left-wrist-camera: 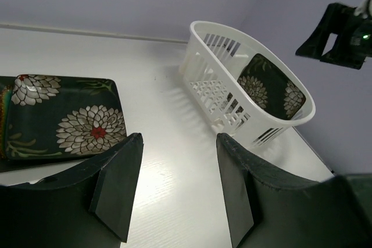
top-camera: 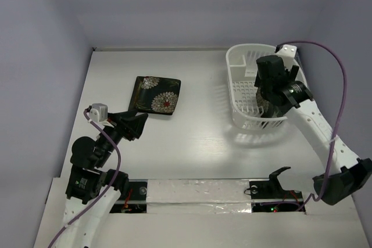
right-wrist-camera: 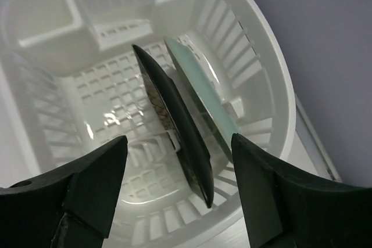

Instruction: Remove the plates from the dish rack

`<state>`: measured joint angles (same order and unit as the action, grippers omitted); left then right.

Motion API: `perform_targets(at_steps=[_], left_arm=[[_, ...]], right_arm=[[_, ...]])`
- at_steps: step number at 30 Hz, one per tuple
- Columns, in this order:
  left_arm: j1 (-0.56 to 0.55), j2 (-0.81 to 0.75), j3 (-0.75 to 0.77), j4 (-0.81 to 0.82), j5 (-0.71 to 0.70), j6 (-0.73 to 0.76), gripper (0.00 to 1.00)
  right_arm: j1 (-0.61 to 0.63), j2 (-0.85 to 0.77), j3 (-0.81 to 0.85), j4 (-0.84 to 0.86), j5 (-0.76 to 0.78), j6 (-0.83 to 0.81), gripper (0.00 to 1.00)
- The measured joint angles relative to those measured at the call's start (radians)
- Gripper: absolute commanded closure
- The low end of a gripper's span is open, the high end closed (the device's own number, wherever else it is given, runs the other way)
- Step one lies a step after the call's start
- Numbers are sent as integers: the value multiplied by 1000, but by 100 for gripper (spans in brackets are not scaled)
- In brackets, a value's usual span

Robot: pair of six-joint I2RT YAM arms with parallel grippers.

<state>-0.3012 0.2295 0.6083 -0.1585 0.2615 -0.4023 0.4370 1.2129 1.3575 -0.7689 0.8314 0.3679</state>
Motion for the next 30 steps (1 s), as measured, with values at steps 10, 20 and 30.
perform_targets(at_steps=[10,20,30], left_arm=[[-5,-17,0,0,0,0,50],[-13,-26,0,0,-1,0,50],[-18,-31,0,0,-1,0,50]], right_arm=[[-63,173,-18,-88,-35,-67,34],[-76,283,-18,-104,-38,-93,51],[-77,313,-11,-121,-24,-112,75]])
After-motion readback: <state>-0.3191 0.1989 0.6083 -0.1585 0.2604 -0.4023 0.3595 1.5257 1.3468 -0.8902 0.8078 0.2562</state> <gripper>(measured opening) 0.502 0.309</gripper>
